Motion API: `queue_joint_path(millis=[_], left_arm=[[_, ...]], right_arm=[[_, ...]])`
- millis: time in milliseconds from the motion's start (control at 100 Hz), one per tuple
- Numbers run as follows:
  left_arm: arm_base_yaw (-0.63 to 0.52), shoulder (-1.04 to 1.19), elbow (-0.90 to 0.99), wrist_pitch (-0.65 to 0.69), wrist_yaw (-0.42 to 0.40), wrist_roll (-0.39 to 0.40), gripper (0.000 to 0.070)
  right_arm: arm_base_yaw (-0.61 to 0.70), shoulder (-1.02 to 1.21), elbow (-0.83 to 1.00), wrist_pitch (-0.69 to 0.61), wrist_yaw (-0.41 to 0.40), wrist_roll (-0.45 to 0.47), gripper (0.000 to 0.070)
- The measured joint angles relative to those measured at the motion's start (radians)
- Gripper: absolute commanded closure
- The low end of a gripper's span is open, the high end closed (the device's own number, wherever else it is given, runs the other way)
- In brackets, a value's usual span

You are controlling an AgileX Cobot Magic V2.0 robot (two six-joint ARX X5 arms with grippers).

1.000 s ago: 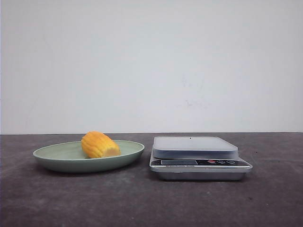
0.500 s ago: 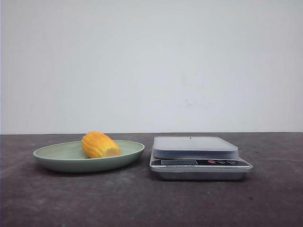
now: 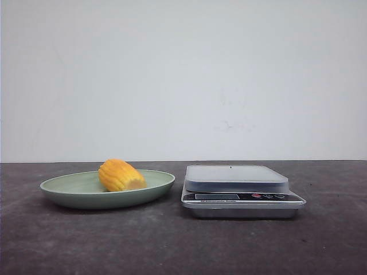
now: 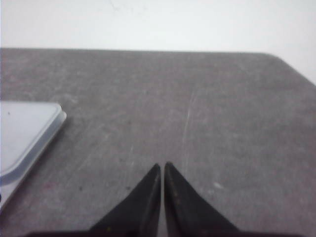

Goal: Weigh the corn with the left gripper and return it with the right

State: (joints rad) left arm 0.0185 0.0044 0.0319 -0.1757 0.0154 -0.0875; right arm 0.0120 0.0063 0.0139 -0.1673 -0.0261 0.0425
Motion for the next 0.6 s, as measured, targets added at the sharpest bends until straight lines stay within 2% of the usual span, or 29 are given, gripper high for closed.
queue_joint_path(millis=[600], left_arm=[[-0.011,0.000,0.000,0.000,0.000,0.000,0.0685]], right_arm=[[0.000,0.000,0.000,0.000,0.000,0.007,0.0696]])
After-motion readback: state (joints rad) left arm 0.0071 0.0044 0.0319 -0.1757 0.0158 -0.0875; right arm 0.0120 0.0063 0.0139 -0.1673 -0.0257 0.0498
